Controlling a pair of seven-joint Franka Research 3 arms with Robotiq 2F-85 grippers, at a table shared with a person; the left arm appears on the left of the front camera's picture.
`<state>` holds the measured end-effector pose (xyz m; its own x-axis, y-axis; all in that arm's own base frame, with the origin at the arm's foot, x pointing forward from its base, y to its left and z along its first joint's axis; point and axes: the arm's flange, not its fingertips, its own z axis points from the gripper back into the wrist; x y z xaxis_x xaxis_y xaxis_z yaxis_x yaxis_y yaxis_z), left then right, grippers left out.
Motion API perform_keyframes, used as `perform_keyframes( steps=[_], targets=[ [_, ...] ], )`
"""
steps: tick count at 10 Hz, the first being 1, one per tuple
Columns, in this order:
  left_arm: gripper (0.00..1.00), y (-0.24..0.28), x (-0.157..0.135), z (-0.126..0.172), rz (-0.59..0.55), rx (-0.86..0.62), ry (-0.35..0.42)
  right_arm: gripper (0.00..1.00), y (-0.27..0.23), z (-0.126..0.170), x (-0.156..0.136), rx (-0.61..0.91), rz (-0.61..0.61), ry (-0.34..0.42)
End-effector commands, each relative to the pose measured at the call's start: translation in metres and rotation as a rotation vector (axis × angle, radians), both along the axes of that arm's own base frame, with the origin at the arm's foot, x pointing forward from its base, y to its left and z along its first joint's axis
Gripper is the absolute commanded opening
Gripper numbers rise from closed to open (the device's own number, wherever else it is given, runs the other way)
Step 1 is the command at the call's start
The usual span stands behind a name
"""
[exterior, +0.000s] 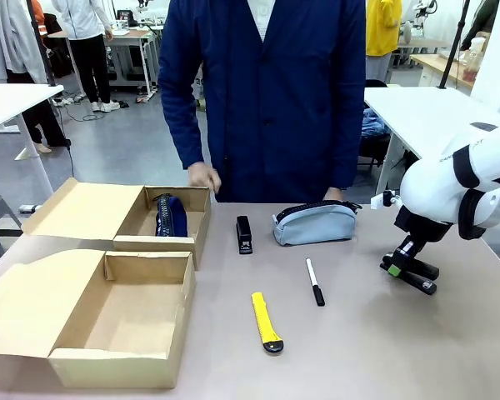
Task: Place items inside the box.
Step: Pick up a Pencil pouch or Stapler and place it inside the Mailer Box closest to the robot.
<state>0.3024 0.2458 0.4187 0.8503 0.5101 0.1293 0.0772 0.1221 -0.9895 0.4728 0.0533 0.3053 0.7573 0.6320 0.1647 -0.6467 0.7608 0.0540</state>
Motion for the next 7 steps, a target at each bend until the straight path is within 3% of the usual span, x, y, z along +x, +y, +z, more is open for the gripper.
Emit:
perform_keyframes(
  steps=[1,2,4,6,7],
  targets=[
    [1.0,0.0,-0.002,0.0,-0.009,0.004,-0.021,0.0,-0.004,0.007,-0.001,0.017,-0.056,0.036],
    [1.0,0.0,-0.002,0.0,-0.009,0.004,-0.021,0.0,-0.008,0.012,-0.004,0.02,-0.085,0.048],
    [1.0,0.0,-0.002,0.0,-0.009,0.004,-0.021,0.0,-0.016,0.053,-0.032,0.076,-0.292,0.068],
    [1.0,0.0,-0.002,0.0,-0.009,0.004,-0.021,0.0,-0.017,0.119,-0.098,0.153,-0.541,0.07],
    [1.0,0.0,-0.002,0.0,-0.009,0.004,-0.021,0.0,-0.018,0.136,-0.13,0.178,-0.659,0.014]
  ],
)
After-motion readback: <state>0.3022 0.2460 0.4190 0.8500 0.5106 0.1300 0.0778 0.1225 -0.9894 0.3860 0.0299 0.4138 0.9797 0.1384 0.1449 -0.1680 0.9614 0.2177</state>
